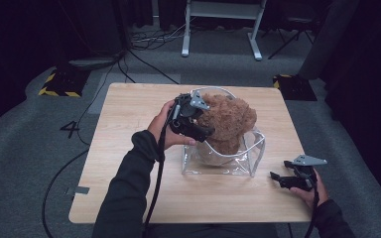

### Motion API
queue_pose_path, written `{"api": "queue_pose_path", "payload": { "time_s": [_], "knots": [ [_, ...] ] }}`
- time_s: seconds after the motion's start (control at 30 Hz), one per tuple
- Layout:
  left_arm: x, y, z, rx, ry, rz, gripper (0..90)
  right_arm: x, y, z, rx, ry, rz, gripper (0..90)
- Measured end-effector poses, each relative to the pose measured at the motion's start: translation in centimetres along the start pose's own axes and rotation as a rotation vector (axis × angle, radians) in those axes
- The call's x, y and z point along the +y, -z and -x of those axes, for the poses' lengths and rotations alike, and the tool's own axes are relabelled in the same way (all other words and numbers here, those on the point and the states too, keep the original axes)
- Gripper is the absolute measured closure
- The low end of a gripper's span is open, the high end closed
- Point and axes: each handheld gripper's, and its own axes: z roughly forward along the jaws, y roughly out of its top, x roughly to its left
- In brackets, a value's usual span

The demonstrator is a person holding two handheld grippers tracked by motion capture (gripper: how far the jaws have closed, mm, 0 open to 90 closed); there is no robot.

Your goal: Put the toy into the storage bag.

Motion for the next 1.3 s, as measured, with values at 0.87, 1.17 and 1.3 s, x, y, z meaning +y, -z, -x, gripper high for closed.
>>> {"api": "queue_pose_path", "payload": {
  "time_s": [0.87, 1.17, 1.3],
  "knots": [
    [-2.4, 2.2, -0.1, 0.083, 0.031, 0.063, 19.8, 0.0, 0.0, 0.0, 0.000, 0.000, 0.000, 17.8],
    [-3.7, 2.7, -0.5, 0.115, 0.049, 0.078, 19.6, 0.0, 0.0, 0.0, 0.000, 0.000, 0.000, 17.8],
    [-4.3, 2.6, -0.7, 0.122, 0.054, 0.075, 19.7, 0.0, 0.0, 0.0, 0.000, 0.000, 0.000, 17.8]
  ]
}}
